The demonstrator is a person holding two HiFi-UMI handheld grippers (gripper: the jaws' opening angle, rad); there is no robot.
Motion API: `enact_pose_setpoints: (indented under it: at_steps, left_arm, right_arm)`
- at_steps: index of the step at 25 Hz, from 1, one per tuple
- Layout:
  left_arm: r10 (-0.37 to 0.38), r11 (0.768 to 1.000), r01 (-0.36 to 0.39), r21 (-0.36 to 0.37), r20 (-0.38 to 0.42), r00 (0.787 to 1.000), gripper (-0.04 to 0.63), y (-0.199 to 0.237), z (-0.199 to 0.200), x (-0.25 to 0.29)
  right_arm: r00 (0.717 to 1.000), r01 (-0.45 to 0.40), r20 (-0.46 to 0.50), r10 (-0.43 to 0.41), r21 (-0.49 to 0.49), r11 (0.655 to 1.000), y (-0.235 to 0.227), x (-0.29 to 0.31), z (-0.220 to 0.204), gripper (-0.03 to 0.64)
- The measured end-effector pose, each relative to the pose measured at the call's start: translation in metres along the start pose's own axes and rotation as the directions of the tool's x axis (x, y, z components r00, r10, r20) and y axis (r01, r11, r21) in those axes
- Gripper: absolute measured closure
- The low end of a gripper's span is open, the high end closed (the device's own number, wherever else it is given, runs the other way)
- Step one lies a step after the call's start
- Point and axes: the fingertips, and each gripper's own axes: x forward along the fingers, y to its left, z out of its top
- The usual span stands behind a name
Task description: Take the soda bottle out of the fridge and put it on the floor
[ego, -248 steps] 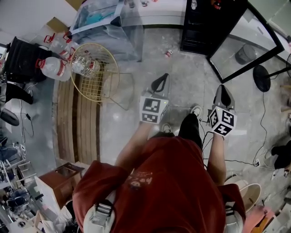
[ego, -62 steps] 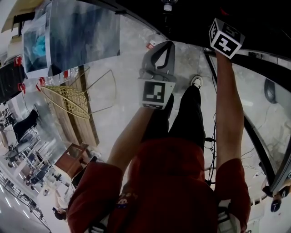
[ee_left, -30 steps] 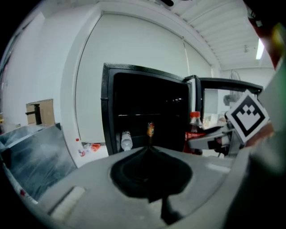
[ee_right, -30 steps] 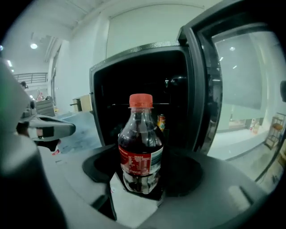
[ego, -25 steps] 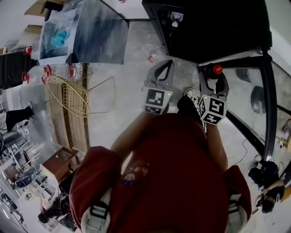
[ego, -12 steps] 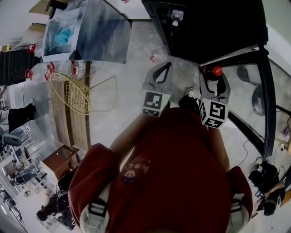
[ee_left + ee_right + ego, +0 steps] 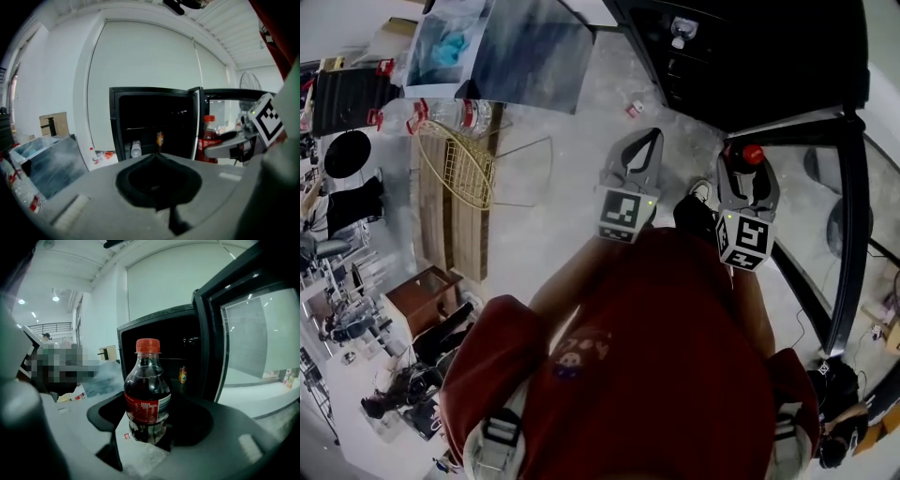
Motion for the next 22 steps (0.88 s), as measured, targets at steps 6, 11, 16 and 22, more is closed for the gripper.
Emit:
enact_pose_setpoints:
  at_steps: [6, 11, 16, 22]
  left_arm:
    - [0.053, 0.998, -0.054, -0.031, -0.018, 0.998, 0.595, -0.01, -0.013, -0.002]
    - [0.127, 0.991, -0.127, -0.051, -0.01, 0.992, 0.595, 0.009, -0.021, -0.025]
    - [0.196, 0.976, -0.198, -0.091, -0.025, 0.98, 0.595, 0.045, -0.048, -0.065]
    - [0.26, 0.955, -0.263, -0.137, -0.043, 0.965, 0.595, 0.095, -0.096, -0.117]
  right_arm:
    - [0.996, -0.082, -0.037, 0.082, -0.014, 0.997, 0.0, 0.01, -0.019, 0.324]
    - [0.985, -0.15, -0.084, 0.147, -0.026, 0.988, 0.029, 0.021, -0.033, 0.324]
    - [0.97, -0.225, -0.107, 0.216, -0.08, 0.971, 0.087, 0.027, -0.039, 0.324]
    - [0.952, -0.281, -0.152, 0.265, -0.092, 0.955, 0.169, 0.04, -0.065, 0.324]
